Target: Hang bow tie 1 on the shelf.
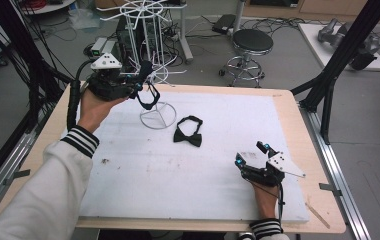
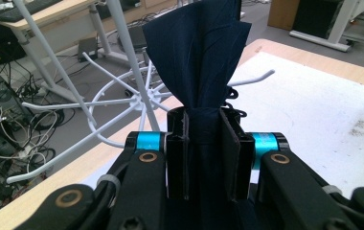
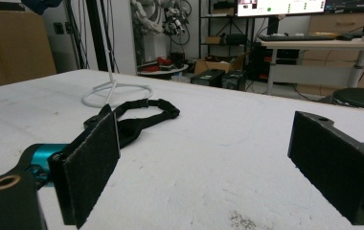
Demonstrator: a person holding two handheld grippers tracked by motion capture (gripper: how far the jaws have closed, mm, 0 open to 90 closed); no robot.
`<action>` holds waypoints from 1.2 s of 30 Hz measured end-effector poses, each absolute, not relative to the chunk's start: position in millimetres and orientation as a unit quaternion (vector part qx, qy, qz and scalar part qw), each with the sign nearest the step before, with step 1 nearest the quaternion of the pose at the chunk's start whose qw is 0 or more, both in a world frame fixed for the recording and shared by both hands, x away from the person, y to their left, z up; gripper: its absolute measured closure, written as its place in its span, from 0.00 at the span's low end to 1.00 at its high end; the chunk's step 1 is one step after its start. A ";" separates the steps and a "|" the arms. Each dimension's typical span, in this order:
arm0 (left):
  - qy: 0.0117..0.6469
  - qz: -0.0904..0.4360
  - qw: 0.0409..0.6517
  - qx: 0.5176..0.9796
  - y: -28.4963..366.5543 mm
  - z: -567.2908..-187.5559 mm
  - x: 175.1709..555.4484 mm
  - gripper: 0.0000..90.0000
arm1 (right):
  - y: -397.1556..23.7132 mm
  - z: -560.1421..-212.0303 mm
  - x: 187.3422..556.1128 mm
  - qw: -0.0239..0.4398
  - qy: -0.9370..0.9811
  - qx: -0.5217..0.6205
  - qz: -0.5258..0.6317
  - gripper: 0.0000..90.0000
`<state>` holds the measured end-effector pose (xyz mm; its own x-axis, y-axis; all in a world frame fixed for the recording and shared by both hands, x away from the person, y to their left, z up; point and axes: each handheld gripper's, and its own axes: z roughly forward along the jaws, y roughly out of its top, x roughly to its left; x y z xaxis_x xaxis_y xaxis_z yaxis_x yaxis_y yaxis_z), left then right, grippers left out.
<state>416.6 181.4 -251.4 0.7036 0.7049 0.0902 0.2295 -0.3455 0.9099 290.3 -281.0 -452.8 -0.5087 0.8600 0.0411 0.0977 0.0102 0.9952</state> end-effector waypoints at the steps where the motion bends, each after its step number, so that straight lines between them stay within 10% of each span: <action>1: 0.302 0.242 0.489 0.782 181.1 -251.9 417.1 0.83 | -280.9 -452.8 290.2 0.320 0.634 0.378 0.594 0.11; 14: 0.317 0.243 0.486 0.777 180.6 -251.0 416.8 0.80 | -281.0 -452.7 290.4 0.321 0.634 0.378 0.593 0.11; 36: 0.299 0.247 0.542 0.746 204.1 -258.1 385.2 0.32 | -279.7 -452.7 289.8 0.325 0.635 0.378 0.590 0.11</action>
